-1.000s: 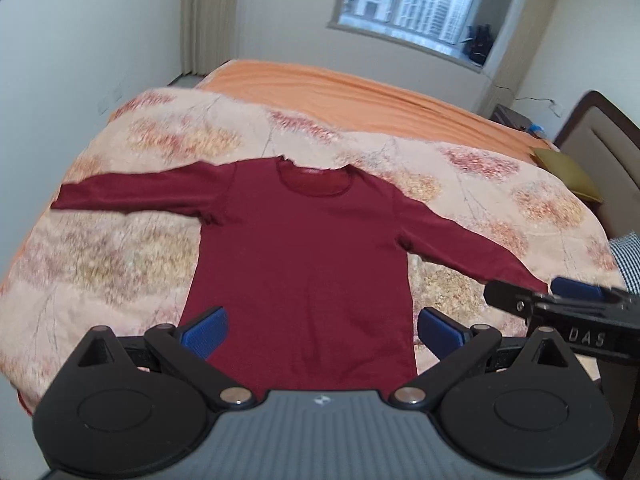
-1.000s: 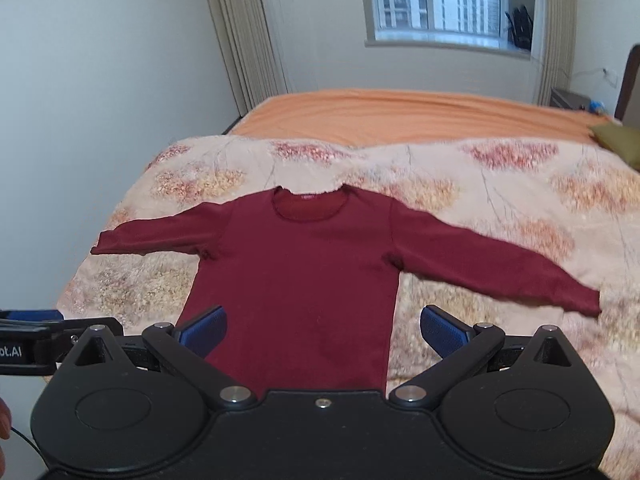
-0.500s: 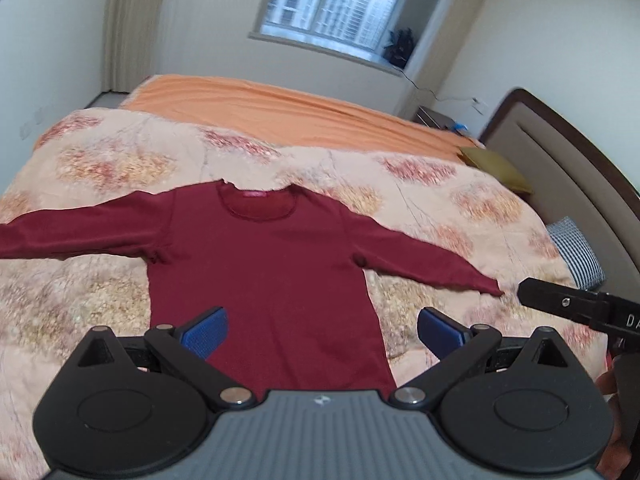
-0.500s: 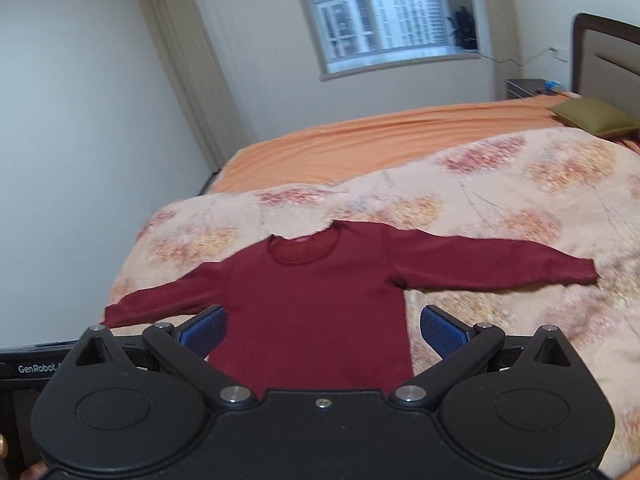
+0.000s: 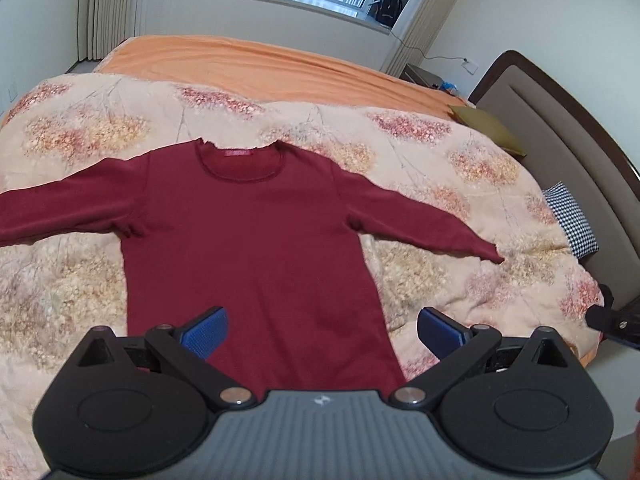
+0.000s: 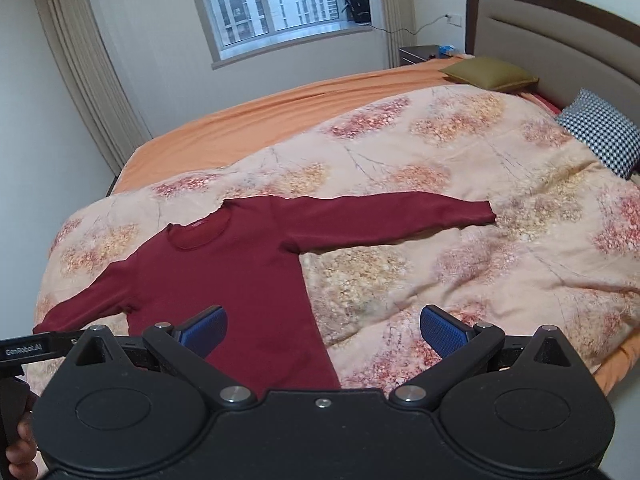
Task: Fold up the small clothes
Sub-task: 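Reach the right tool to the sleeve cuff and grasp it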
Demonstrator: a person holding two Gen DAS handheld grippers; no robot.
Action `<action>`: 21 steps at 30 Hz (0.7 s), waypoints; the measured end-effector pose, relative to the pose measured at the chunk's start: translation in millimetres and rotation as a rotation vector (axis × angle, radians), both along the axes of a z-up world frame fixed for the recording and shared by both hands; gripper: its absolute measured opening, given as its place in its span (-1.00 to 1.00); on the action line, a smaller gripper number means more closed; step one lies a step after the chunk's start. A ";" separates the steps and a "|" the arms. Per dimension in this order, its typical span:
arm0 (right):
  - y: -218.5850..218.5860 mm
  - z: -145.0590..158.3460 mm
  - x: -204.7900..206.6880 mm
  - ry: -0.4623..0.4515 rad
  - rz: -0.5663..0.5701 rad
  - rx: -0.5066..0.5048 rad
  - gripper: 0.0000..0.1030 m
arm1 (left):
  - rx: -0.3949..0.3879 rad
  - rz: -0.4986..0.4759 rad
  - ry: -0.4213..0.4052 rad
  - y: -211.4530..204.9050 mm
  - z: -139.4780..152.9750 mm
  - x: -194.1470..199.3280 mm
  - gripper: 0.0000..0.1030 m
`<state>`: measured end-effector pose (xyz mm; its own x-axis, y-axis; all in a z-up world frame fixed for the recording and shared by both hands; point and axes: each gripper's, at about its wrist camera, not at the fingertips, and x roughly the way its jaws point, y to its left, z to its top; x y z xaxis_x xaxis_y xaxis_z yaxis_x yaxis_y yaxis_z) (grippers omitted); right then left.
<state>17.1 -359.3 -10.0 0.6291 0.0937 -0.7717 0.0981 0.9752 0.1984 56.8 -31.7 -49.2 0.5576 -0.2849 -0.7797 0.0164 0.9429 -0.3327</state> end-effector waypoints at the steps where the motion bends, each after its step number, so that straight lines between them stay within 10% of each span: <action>1: -7.9 -3.7 4.9 0.003 -0.005 0.013 0.99 | -0.001 0.001 -0.001 -6.3 1.6 2.1 0.99; 11: -158.8 -65.7 87.2 0.025 -0.086 0.130 0.99 | 0.046 0.065 0.054 -101.4 2.4 44.9 0.99; 21: -333.4 -207.2 199.8 0.097 -0.303 0.427 0.71 | 0.133 0.045 0.147 -209.7 -14.8 113.8 0.99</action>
